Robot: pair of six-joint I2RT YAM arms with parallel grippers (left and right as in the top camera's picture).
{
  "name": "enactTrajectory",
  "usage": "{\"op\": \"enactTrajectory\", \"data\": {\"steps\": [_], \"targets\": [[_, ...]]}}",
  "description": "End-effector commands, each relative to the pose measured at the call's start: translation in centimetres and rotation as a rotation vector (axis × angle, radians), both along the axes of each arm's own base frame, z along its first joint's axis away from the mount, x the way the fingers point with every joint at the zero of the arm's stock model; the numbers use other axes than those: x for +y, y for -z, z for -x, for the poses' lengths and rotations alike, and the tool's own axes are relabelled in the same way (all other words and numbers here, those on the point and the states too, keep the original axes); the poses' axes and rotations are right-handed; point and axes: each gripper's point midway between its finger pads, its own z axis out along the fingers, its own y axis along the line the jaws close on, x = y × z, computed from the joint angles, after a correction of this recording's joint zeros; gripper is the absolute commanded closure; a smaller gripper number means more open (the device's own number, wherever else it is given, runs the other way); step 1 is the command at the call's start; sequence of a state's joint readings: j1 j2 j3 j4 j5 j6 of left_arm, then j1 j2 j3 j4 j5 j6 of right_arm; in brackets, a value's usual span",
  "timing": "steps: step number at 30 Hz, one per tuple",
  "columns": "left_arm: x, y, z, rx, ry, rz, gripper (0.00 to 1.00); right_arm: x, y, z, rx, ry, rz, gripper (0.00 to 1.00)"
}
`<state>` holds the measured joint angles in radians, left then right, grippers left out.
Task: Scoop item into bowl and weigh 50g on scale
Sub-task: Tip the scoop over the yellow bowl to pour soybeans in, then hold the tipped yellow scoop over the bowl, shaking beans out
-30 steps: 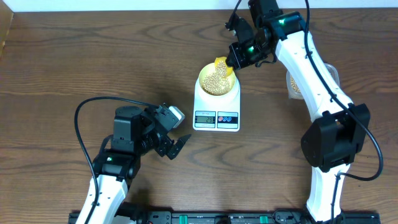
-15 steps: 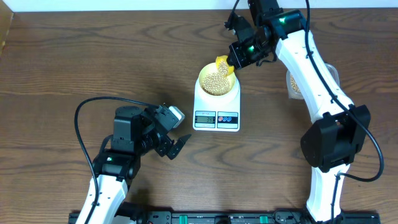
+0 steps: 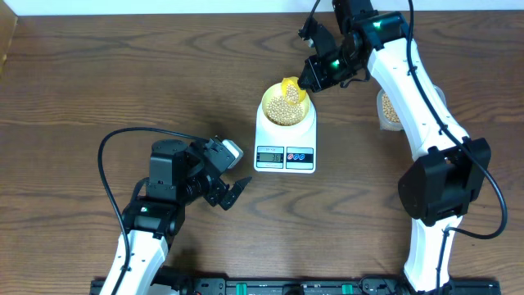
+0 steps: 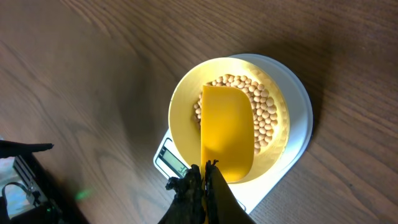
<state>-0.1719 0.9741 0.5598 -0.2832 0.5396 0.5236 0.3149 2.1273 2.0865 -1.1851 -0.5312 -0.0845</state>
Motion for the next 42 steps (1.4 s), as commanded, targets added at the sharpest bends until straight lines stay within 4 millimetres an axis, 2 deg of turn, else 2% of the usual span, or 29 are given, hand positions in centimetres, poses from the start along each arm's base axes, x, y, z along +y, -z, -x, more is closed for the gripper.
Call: {"op": "enactTrajectory", "data": {"steps": [1,15,21,27,42], "targets": [[0.2,-0.6,-0.3,-0.018,-0.012,-0.002,0.01,0.3,-1.3,-0.4,-0.032,-0.010,-0.028,0.99],[0.2,-0.6,-0.3,-0.018,-0.012,-0.002,0.00,-0.1,-1.0,-1.1,-0.068,0.003,0.012,0.99],[0.2,-0.6,-0.3,-0.018,-0.012,-0.002,0.00,0.6,-1.0,-0.7,-0.105,-0.065,0.022,0.99],[0.2,-0.6,-0.3,-0.018,-0.012,-0.002,0.01,0.8,-0.3,-0.6,-0.146,-0.087,0.120,0.99],[0.2,-0.6,-0.3,-0.018,-0.012,-0.002,0.01,1.2,-0.5,-0.3,-0.134,-0.096,0.086,0.99]]}}
